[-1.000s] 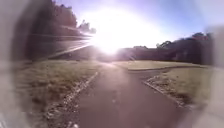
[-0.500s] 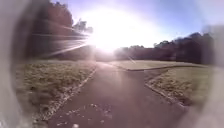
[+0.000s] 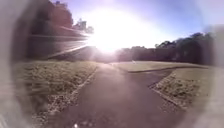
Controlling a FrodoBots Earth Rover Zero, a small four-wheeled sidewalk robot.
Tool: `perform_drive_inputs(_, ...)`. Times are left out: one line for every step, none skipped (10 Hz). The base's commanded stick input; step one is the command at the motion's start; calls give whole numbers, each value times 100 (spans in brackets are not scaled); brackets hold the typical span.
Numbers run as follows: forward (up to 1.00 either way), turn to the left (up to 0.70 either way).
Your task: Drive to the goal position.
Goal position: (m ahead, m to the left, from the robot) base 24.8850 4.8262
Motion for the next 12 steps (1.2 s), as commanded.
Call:
perform_drive_inputs(68,0)
perform_drive_inputs(22,0)
perform_drive_inputs(0,0)
perform_drive_inputs(0,0)
perform_drive_inputs(0,0)
perform_drive_inputs(0,0)
perform_drive_inputs(0,0)
perform_drive_inputs(0,0)
perform_drive_inputs(0,0)
perform_drive_inputs(0,0)
perform_drive_inputs(0,0)
perform_drive_inputs(2,0)
